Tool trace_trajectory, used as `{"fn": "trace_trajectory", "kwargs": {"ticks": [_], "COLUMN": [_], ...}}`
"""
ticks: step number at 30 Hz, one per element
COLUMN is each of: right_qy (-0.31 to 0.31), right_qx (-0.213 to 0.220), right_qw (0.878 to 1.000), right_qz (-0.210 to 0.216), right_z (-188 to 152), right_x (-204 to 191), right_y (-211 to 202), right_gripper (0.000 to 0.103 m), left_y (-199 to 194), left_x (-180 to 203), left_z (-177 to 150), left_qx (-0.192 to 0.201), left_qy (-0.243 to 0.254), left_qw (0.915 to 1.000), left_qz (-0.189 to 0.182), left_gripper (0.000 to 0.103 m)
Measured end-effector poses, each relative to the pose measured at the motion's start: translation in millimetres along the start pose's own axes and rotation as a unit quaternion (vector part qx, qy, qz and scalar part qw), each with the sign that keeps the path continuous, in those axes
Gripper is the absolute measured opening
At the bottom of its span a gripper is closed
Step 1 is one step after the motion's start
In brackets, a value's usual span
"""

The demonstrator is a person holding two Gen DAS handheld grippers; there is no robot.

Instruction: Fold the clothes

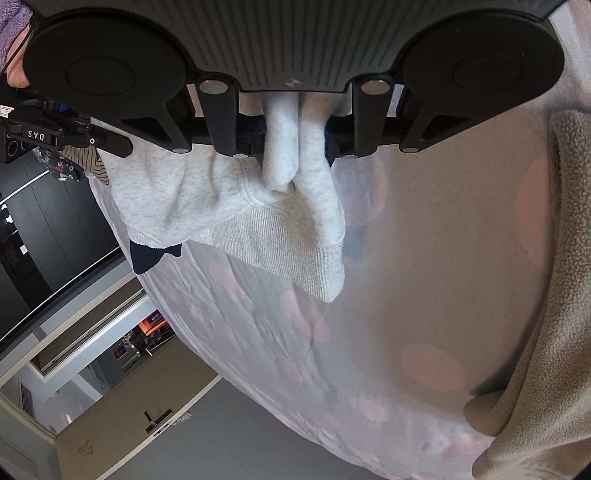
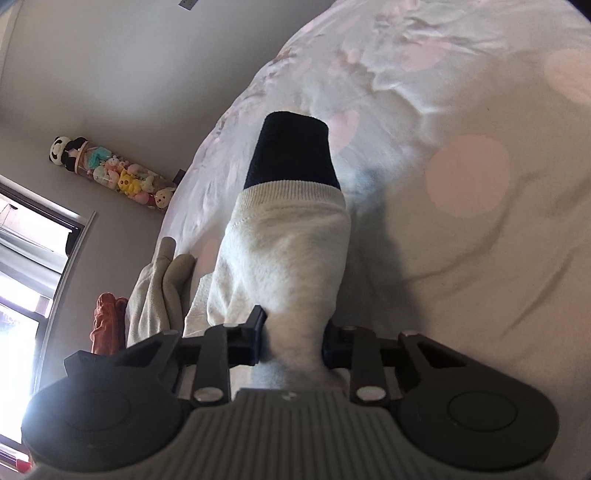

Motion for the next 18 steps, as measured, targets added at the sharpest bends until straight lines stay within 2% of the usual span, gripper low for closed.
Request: {"fn": "trace_trajectory", "kwargs": {"ticks": [6,11,14,18], "right_qy": [-0.042,-0.093,-0.122,-0.15], "right_qx": [0.018,0.026,0.019,0.002], "right_qw": [0.999,0.994,0.989,0.981], "right_qz": [0.018,0.05,0.077,0.119], "right_z": [-8,-12,-15,-23], "right_x": [-41,-95,-135,-191], "right_y": [-22,-27,-17,16], "right_gripper": [0.03,0.029,0.029,0.029], "left_y": [-39,-92,-132,-191], "left_x": [15,16,9,-8], "left_z": [1,6,13,36], "left_qx": [0.05,0.111,0.143,0.169], "left_qy": [0.006,0.007,0.007,0.027], "left_qw": [0.9987,0.9938,0.9896,0.9832], "left_qz": [-0.006,-0.001,0.015,0.063], "left_gripper": [0.02,0.019,0.018,0.018]}}
Point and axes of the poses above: each gripper's, at about its wrist camera, not at the fingertips, and y roughly the way its jaws point, x to its right, z to its top, the point moved 6 cm from there along y, roughly the way its jaws point, and after that the axes turned 1 degree about z, right-handed, at the moved point
